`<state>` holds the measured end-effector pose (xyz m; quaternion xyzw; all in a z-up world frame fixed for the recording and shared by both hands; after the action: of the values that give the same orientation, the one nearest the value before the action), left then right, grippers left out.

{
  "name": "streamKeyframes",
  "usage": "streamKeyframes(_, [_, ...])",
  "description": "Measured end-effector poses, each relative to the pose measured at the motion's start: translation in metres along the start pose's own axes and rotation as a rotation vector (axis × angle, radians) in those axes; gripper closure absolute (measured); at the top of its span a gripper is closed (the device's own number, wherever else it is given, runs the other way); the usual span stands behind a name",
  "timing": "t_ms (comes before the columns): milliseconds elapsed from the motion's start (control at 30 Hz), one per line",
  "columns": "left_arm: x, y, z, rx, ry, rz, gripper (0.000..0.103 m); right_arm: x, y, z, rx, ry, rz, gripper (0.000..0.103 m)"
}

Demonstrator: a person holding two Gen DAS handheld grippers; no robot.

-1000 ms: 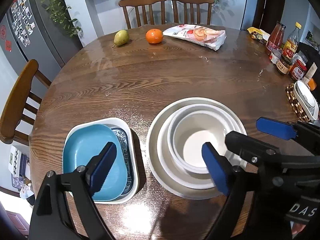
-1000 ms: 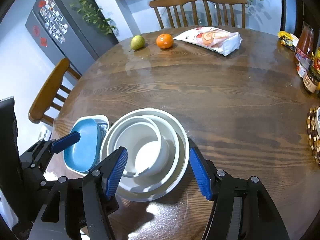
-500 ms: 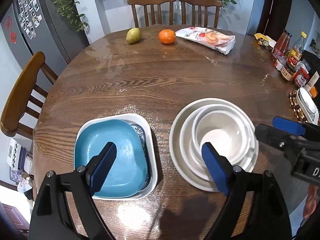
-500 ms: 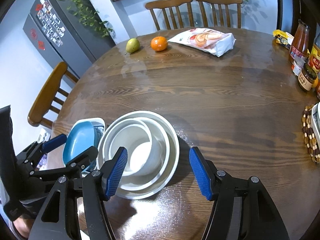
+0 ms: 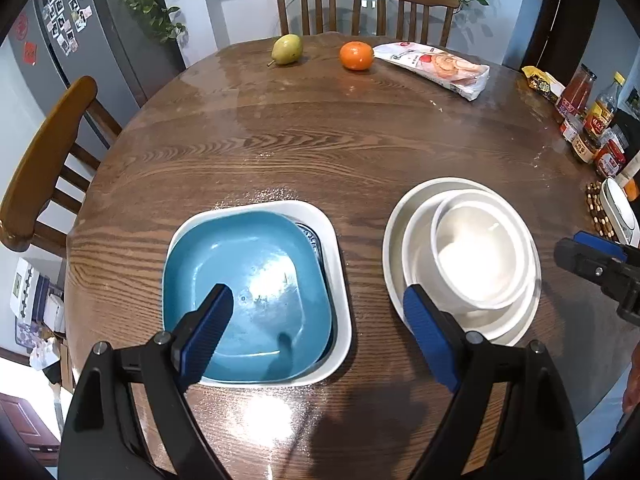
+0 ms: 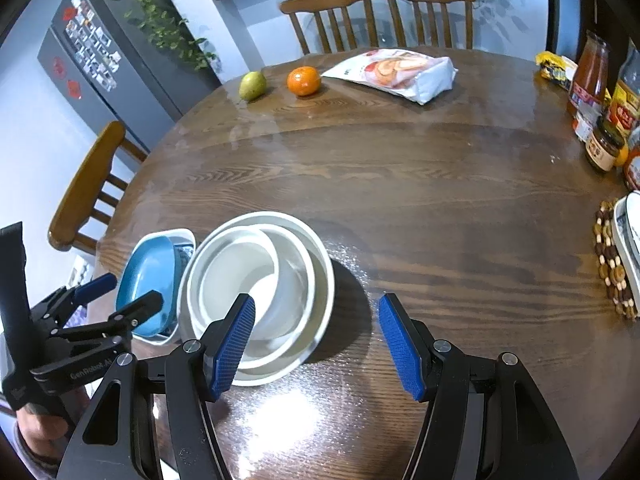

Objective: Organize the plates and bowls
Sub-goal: 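Move both tools back to the rim of the large white bowl, then close both tools on the large bowl rim to grip the bowl stack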

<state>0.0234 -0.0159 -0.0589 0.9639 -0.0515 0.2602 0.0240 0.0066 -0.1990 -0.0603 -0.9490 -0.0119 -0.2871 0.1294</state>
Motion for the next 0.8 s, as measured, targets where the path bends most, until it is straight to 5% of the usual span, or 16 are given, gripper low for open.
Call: streamKeyframes(800, [0.007, -0.003, 0.022, -0.098, -0.098, -0.048, 0.019, -0.006, 0.031, 0.02, 0.046, -0.059, 0.13, 0.038])
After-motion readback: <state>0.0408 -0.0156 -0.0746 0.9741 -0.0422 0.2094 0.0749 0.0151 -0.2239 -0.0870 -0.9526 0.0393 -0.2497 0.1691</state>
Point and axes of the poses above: each gripper's, at about its wrist camera, not at the fingertips, and z roughly the way its jaws point, y to its right, x to its top, the point moved 2 cm from there along z, roughly the way its jaws point, and after that the axes turned 4 degrees about -z, right-handed, at the moved point
